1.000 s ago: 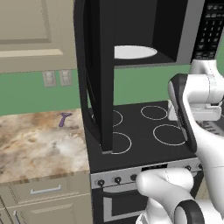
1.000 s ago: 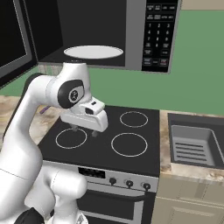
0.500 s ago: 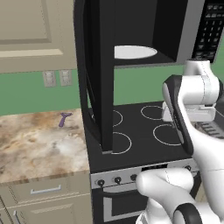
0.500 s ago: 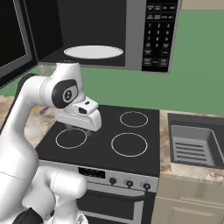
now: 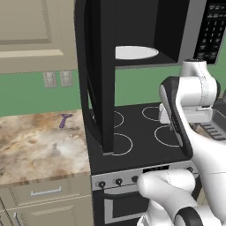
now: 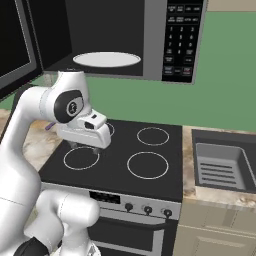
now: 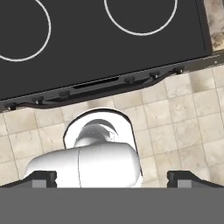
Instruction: Place the sponge inside the microwave to prepare for sanitizing.
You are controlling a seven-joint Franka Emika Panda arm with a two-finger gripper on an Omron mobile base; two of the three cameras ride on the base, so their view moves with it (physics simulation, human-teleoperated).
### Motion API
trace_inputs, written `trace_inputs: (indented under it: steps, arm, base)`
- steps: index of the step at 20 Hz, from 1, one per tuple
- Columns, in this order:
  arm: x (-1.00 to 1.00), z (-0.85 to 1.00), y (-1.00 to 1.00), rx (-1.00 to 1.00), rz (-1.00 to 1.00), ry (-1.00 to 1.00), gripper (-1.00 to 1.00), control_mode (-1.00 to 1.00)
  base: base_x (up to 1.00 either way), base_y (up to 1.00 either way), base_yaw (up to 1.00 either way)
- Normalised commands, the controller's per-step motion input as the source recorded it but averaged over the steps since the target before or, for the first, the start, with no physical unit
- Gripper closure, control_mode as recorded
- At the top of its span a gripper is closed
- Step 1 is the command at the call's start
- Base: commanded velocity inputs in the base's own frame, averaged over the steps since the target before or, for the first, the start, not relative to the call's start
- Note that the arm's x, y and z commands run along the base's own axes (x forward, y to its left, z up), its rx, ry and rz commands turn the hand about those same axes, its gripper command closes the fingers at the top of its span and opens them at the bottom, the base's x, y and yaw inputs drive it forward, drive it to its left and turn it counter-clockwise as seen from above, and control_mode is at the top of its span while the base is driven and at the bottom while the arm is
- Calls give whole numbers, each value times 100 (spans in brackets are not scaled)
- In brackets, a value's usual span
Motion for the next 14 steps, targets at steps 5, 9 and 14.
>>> trace_inputs:
  steps: [5, 9, 14]
  arm:
    - [0, 0, 5, 0, 16, 0, -100, -100]
    - [0, 0, 8, 0, 15, 0, -100, -100]
    - [0, 0, 2, 0, 2, 1, -100, -100]
  base:
    - [0, 0, 0]
    - [0, 0, 0]
    - [0, 0, 0]
